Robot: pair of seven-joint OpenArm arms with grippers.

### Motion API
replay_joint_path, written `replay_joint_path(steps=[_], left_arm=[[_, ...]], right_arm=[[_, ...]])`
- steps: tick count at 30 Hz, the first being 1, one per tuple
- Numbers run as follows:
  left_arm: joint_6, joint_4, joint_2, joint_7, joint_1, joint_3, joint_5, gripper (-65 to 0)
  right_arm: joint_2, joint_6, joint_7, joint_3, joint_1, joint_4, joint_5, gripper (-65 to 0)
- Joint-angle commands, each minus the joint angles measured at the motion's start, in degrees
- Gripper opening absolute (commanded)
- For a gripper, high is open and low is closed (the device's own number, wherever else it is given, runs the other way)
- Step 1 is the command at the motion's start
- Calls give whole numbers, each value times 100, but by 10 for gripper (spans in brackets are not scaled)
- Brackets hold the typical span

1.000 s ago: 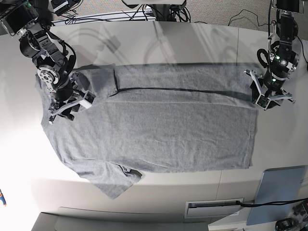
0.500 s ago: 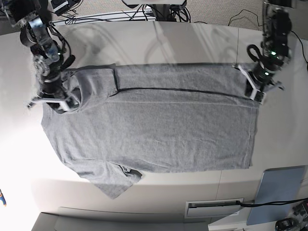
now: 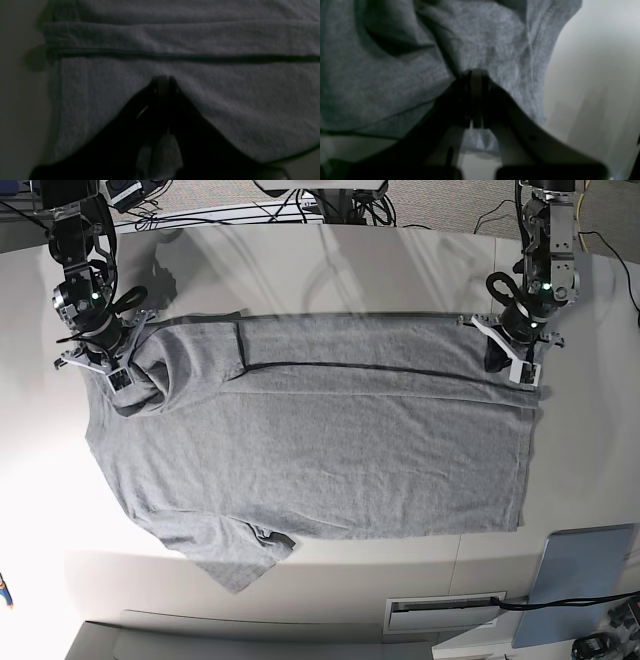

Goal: Fold the T-shirt properly
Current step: 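Grasp the folded edge with both grippers and drag the shirt back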

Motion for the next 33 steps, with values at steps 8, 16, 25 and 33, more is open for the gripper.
replay_joint_path(steps=[8, 16, 25, 33], left_arm=[[-114, 369, -76, 522, 1095, -450, -118, -650], [-660, 459, -76, 525, 1829, -1003, -116, -650], [-1270, 553, -76, 529, 2240, -1320, -118, -650], [-1266, 1106, -85, 782, 2236, -1320, -111, -650]], right_arm=[[282, -63, -155, 57, -831, 354, -55, -650], [293, -251, -306, 94, -1668, 1071, -354, -650], [295, -715, -483, 94, -2378, 1543, -807, -650], [295, -966, -723, 94, -2601, 1934, -1008, -650]])
